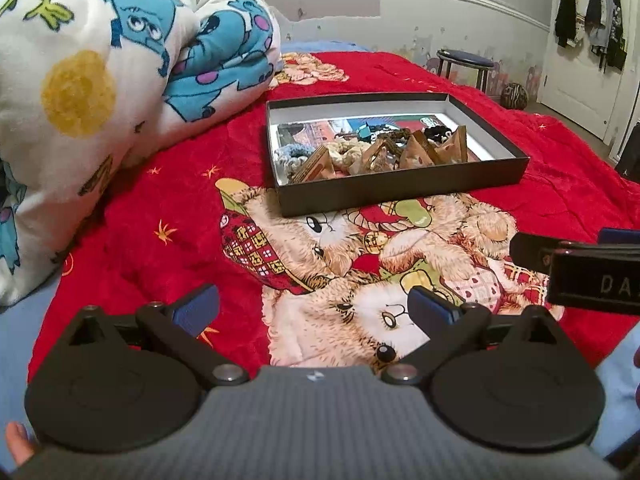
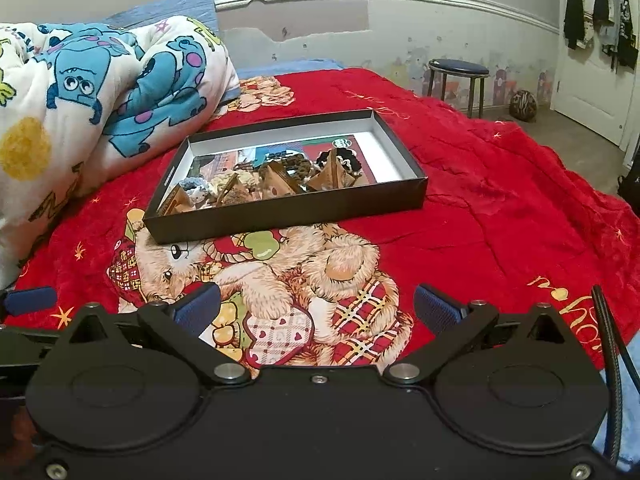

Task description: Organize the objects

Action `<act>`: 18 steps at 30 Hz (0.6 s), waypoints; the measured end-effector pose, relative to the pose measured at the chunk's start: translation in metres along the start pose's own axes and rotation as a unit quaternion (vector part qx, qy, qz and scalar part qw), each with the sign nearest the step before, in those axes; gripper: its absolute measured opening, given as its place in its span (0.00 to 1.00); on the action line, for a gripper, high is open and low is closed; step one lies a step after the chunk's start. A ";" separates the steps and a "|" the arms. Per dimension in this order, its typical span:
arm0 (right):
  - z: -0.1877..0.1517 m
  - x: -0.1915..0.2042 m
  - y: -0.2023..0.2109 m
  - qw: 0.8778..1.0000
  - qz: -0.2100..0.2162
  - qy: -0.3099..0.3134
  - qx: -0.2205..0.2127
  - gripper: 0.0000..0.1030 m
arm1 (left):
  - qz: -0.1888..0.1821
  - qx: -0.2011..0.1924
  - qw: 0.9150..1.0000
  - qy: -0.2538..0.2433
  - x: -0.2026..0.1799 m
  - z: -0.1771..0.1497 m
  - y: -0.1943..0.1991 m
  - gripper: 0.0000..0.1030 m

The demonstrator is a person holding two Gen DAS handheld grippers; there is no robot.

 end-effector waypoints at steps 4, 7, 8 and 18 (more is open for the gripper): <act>0.001 0.002 0.001 1.000 0.002 0.005 -0.003 1.00 | -0.004 0.003 1.000 0.011 0.002 0.001 0.000 1.00; 0.000 0.003 0.000 1.000 0.002 0.005 -0.001 1.00 | -0.001 0.005 1.000 0.006 0.001 0.000 -0.001 1.00; 0.000 0.002 -0.001 1.000 0.002 0.005 0.000 1.00 | 0.001 0.005 1.000 0.004 0.001 -0.001 -0.002 1.00; 0.001 0.002 0.001 1.000 0.002 0.004 0.000 1.00 | 0.002 0.006 1.000 0.008 0.002 0.000 -0.002 1.00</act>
Point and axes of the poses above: each gripper's, at about its wrist camera, not at the fingertips, and y roughly against the way its jaws point, x to its left, z to its top, the point moved 5 cm from there along -y, roughly the way its jaws point, and after that the axes turned 13 degrees about y, right-handed, at the moved point
